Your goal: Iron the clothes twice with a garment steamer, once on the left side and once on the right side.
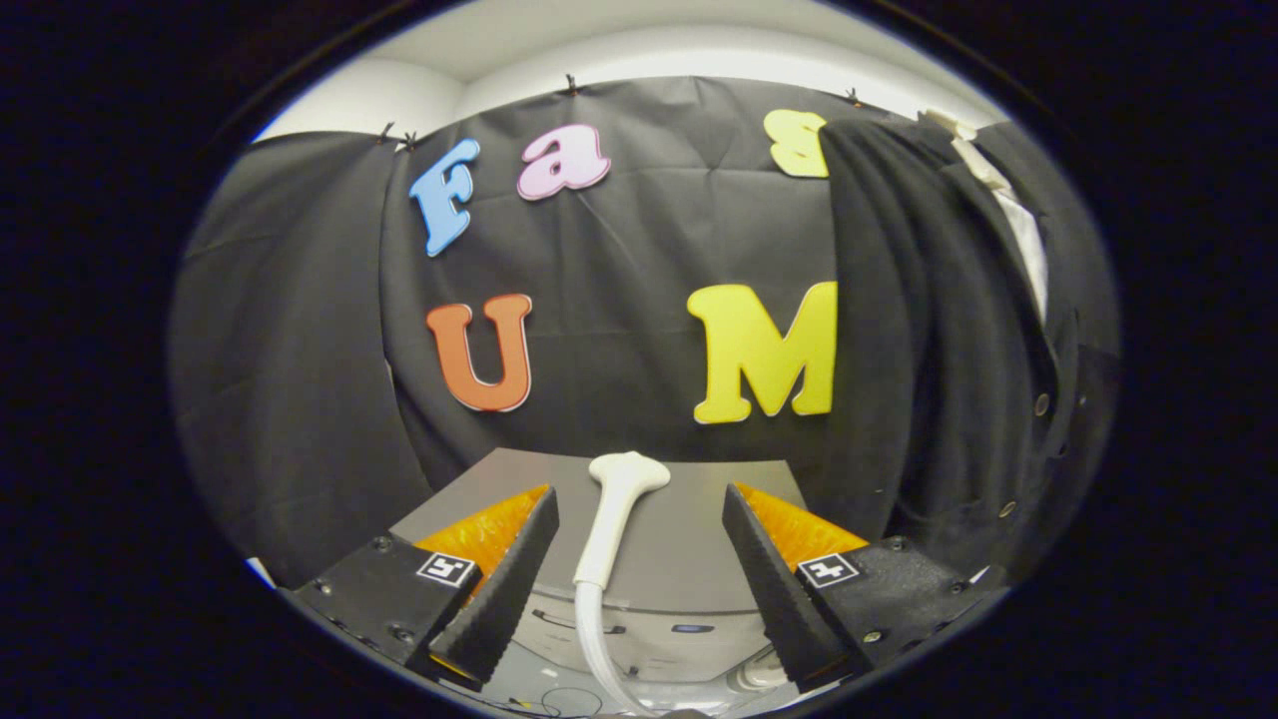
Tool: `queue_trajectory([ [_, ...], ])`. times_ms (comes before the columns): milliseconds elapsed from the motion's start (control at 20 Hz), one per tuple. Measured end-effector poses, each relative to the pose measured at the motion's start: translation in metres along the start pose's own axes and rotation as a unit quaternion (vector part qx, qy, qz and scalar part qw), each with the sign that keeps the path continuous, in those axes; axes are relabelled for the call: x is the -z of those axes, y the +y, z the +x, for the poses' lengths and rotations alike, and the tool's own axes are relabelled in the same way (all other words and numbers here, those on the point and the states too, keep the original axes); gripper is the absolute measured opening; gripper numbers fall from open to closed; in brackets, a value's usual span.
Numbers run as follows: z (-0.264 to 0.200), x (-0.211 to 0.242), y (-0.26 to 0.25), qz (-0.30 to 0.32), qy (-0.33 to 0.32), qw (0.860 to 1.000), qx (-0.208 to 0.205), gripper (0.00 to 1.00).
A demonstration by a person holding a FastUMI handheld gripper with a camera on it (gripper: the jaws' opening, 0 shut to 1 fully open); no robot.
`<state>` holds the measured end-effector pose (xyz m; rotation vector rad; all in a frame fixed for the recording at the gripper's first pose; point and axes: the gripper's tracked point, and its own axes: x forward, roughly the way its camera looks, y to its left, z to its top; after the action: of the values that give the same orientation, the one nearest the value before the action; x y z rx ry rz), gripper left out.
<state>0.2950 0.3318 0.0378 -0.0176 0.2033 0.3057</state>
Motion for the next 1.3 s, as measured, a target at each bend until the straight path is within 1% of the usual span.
queue_trajectory([
  [150,0.046,0.018,0.014,0.007,0.037,0.999,-0.003,1.0],
  [300,0.089,0.034,0.023,0.002,0.062,0.998,0.007,1.0],
  [400,0.112,0.05,0.027,0.008,0.088,0.996,0.007,1.0],
  [550,0.138,0.076,0.027,0.015,0.119,0.993,0.014,0.99],
  [600,0.147,0.084,0.025,0.009,0.129,0.991,0.018,0.97],
  [650,0.153,0.095,0.025,0.007,0.144,0.989,0.02,0.93],
  [750,0.16,0.104,0.019,0.004,0.158,0.987,0.025,0.91],
  [800,0.164,0.107,0.014,-0.001,0.163,0.986,0.035,0.9],
  [850,0.166,0.111,0.012,-0.001,0.171,0.985,0.038,0.87],
  [900,0.17,0.108,0.012,0.0,0.165,0.985,0.039,0.83],
  [950,0.174,0.11,0.016,-0.001,0.169,0.985,0.033,0.8],
  [1050,0.174,0.109,0.021,-0.007,0.179,0.983,0.033,0.68],
  [1100,0.174,0.111,0.022,-0.003,0.181,0.983,0.038,0.66],
  [1150,0.173,0.11,0.022,0.0,0.182,0.982,0.041,0.58],
  [1250,0.172,0.11,0.023,-0.001,0.188,0.981,0.039,0.55],
  [1300,0.171,0.109,0.025,0.008,0.19,0.981,0.041,0.51],
])
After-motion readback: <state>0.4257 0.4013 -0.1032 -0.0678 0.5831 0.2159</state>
